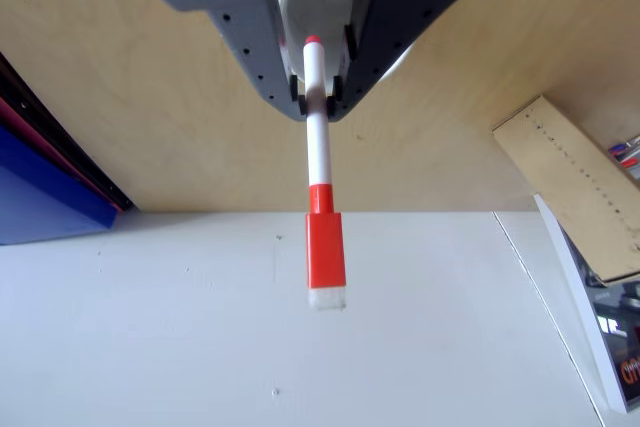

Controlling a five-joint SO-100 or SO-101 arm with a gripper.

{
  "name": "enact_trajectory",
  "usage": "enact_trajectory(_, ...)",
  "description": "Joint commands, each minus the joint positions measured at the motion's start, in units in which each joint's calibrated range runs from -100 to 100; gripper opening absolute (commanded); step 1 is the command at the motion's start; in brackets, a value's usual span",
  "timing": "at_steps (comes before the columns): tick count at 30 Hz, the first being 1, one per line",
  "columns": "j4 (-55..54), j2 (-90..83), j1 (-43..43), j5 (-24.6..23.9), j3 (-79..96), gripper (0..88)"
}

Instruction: Grab the pen and place it in the cup.

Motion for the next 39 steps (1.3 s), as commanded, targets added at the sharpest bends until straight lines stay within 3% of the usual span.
enact_trajectory(1,-5.22,-0.51,-0.57,0.36,1.19,1.1)
enact_trajectory(27,-6.16,-0.59,-3.49,1.52,6.44,1.8)
enact_trajectory(32,-6.25,-0.59,-3.49,2.26,6.44,8.2)
enact_trajectory(39,-6.25,-0.59,-3.49,2.26,6.44,8.4)
